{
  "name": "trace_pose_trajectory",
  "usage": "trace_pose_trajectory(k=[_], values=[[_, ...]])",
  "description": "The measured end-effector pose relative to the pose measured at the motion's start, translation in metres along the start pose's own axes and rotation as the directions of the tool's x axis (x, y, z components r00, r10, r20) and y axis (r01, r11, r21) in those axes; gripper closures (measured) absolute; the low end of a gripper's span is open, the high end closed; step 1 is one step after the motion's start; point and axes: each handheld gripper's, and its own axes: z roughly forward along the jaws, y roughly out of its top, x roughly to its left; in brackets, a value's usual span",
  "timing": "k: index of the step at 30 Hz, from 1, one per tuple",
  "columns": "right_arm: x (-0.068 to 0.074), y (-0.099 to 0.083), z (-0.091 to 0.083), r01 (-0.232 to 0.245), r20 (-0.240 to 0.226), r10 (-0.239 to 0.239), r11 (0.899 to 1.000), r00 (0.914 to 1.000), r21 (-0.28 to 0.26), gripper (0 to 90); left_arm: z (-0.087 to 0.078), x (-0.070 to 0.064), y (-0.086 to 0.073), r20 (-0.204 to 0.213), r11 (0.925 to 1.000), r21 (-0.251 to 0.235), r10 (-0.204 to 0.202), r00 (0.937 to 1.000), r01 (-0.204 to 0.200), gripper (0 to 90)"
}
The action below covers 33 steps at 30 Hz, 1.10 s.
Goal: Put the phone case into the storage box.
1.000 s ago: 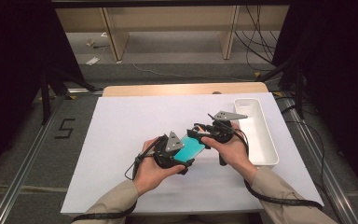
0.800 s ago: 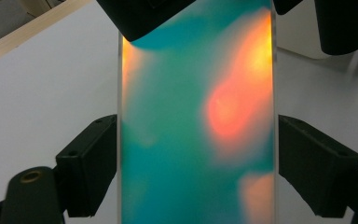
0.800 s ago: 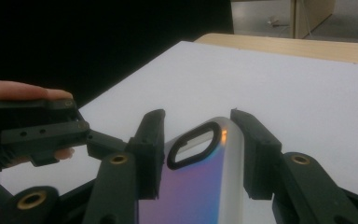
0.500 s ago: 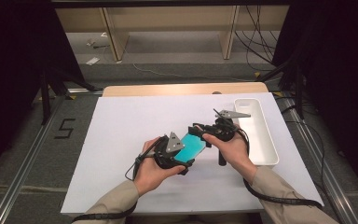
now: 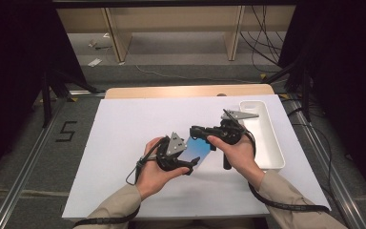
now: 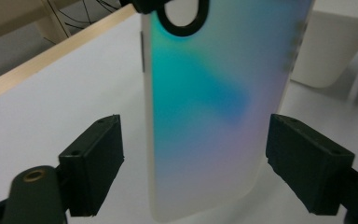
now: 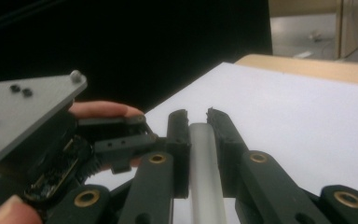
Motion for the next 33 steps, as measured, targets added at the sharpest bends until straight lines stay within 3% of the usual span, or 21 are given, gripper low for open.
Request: trace_pose_trajectory(k=[4, 8, 12, 20, 27, 33], values=[[0.004, 0.005, -0.003, 0.050, 0.013, -0.050, 0.999, 0.9987, -0.004, 80.4, -0.005, 0.003, 0.002, 0.015, 0.9991, -0.041, -0.007, 0.9999, 0.008, 15.1], [0.002, 0.006, -0.005, 0.066, 0.024, -0.066, 0.998, 0.9975, 0.012, 80.3, -0.004, 0.004, 0.000, 0.048, 0.9987, -0.040, -0.031, 0.9984, 0.033, 13.7], [0.002, 0.006, -0.004, 0.095, 0.027, -0.096, 0.995, 0.9950, 0.031, 80.2, -0.002, 0.008, -0.003, 0.050, 0.9988, -0.039, -0.027, 0.9984, 0.029, 11.6], [0.003, 0.009, -0.006, 0.170, -0.007, -0.170, 0.984, 0.9855, 0.061, 80.1, -0.001, 0.011, -0.008, 0.102, 0.9986, -0.045, -0.025, 0.9944, 0.030, 12.2], [0.000, 0.009, -0.006, 0.219, -0.054, -0.215, 0.971, 0.9752, 0.099, 80.0, -0.002, 0.014, -0.010, 0.117, 0.9985, -0.048, -0.020, 0.9929, 0.026, 15.0], [-0.001, 0.009, -0.006, 0.237, -0.062, -0.232, 0.965, 0.9708, 0.107, 80.0, -0.001, 0.014, -0.011, 0.120, 0.9989, -0.043, -0.015, 0.9927, 0.020, 15.3]])
